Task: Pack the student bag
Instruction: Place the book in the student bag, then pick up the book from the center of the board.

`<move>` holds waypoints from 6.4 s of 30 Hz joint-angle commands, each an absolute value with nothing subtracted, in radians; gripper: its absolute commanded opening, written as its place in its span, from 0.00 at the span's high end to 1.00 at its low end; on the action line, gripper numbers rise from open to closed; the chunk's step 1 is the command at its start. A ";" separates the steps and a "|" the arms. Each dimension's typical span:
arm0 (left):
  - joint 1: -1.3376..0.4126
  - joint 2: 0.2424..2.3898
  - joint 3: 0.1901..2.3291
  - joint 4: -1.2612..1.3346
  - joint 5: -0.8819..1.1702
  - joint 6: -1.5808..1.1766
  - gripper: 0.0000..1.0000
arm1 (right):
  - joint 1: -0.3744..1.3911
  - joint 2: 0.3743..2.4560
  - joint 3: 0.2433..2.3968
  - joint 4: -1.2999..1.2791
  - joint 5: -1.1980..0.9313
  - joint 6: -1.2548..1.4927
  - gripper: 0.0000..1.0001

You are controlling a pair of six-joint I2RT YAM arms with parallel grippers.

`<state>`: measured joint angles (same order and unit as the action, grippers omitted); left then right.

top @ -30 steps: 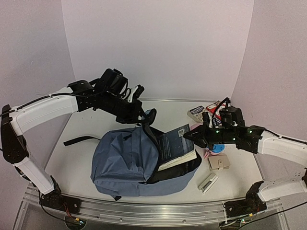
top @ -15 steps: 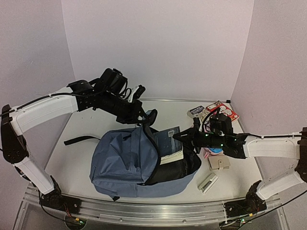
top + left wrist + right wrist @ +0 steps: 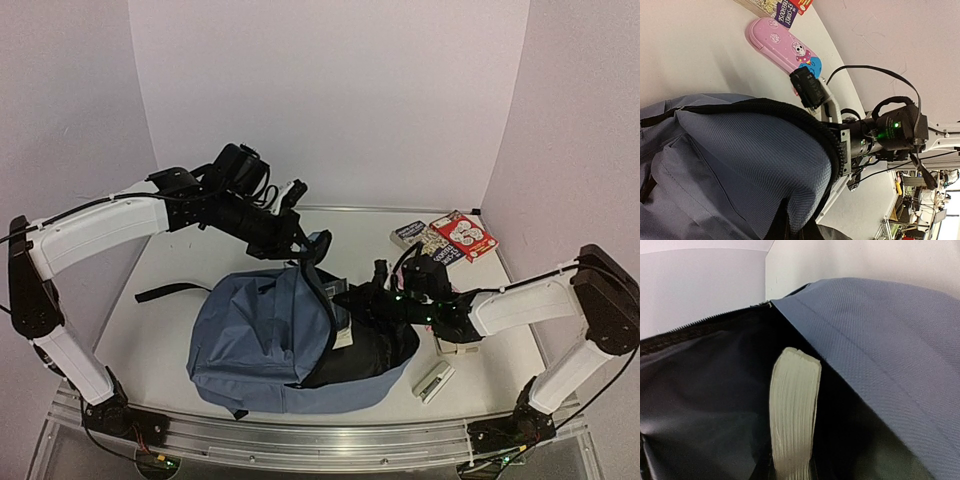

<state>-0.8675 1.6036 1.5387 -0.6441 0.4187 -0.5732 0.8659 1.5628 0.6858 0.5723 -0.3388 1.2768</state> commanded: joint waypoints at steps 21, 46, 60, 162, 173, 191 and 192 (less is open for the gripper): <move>-0.827 1.525 1.498 -0.553 0.424 -0.562 1.00 | 1.014 1.672 0.906 0.272 0.027 1.061 0.51; -0.654 1.301 0.903 -0.552 0.213 -0.679 0.94 | 1.073 1.701 0.947 0.047 0.174 1.035 0.34; -0.643 1.280 0.878 -0.553 0.202 -0.700 0.88 | 1.103 1.844 1.075 0.066 0.049 0.959 0.50; -0.293 1.275 1.105 -0.541 0.629 -0.523 0.00 | 0.333 2.343 1.877 -0.469 0.235 0.054 0.17; -0.292 1.262 1.107 -0.543 0.631 -0.534 0.00 | 0.293 2.425 1.926 -0.471 0.182 0.008 0.17; -0.291 1.278 1.090 -0.512 0.641 -0.560 0.00 | 0.278 2.406 1.891 -0.382 0.101 -0.029 0.98; -0.290 1.280 1.088 -0.506 0.642 -0.563 0.00 | 0.278 2.388 1.873 -0.361 0.109 -0.026 1.00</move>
<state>-0.2974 1.2732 1.0969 -0.5633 0.6273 -0.5506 0.2863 2.4218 1.9457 -0.3850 0.1333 -0.0425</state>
